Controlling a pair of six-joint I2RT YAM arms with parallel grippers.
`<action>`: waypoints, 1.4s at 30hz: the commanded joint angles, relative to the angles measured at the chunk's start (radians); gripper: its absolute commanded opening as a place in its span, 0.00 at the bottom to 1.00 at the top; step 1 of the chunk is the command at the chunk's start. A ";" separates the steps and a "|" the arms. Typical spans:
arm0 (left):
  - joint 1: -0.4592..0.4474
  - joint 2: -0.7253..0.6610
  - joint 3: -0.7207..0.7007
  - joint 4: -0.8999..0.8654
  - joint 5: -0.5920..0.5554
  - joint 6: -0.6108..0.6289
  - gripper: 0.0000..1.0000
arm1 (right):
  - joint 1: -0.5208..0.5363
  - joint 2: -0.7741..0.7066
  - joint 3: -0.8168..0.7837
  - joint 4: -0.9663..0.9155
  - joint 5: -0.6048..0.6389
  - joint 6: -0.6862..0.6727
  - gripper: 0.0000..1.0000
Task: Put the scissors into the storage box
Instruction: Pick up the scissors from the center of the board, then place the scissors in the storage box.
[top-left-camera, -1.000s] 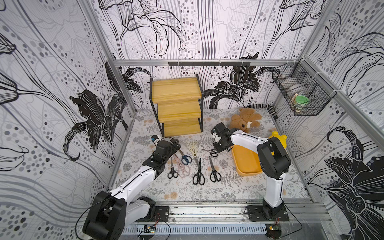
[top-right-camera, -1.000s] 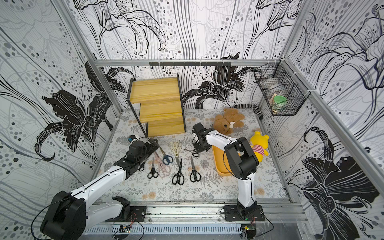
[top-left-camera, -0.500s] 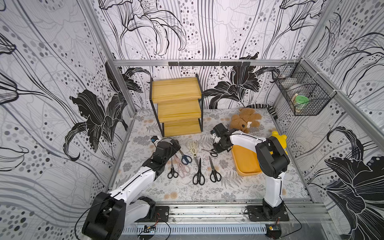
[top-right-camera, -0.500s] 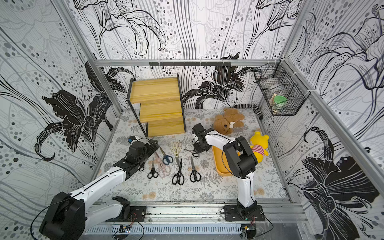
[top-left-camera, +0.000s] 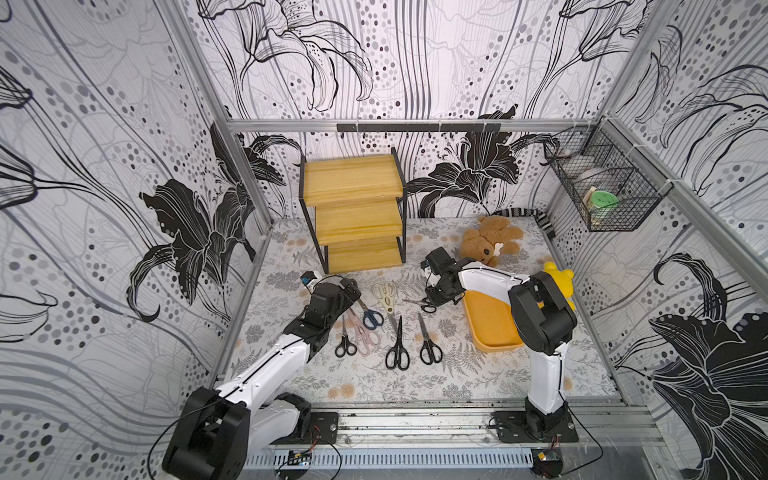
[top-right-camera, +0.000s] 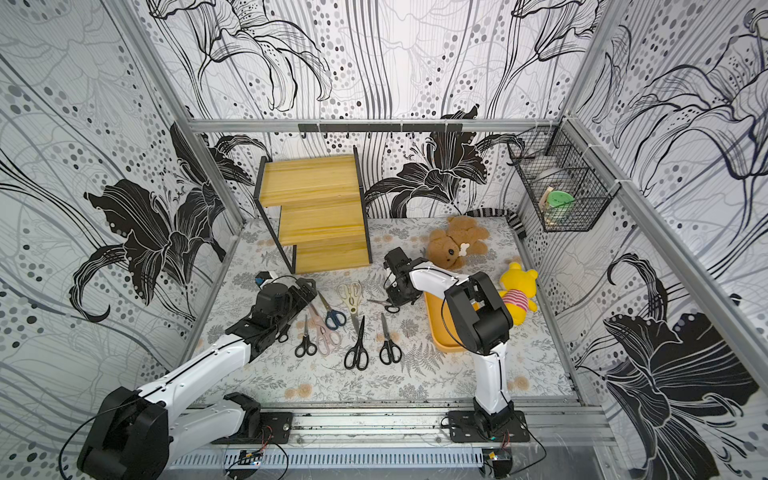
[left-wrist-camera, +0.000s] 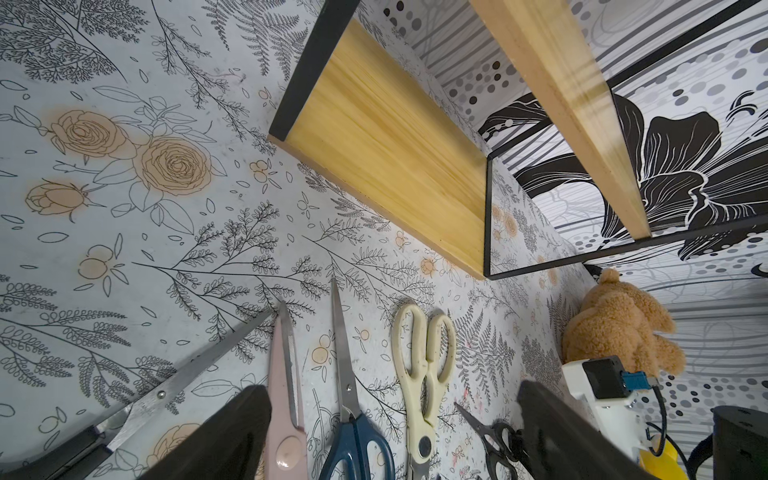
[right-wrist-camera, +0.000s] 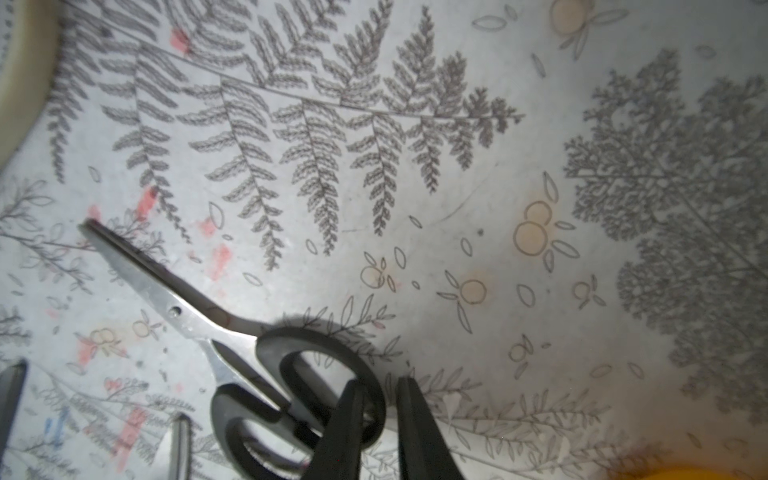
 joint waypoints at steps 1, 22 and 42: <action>-0.005 -0.024 -0.015 0.019 -0.014 0.008 0.98 | 0.003 0.021 -0.038 -0.002 0.018 0.012 0.20; -0.004 -0.012 -0.006 0.036 -0.001 -0.004 0.98 | 0.003 -0.100 -0.018 0.007 -0.003 0.201 0.00; -0.025 0.038 0.020 0.061 0.049 -0.012 0.98 | -0.093 -0.425 -0.141 -0.126 0.048 0.258 0.00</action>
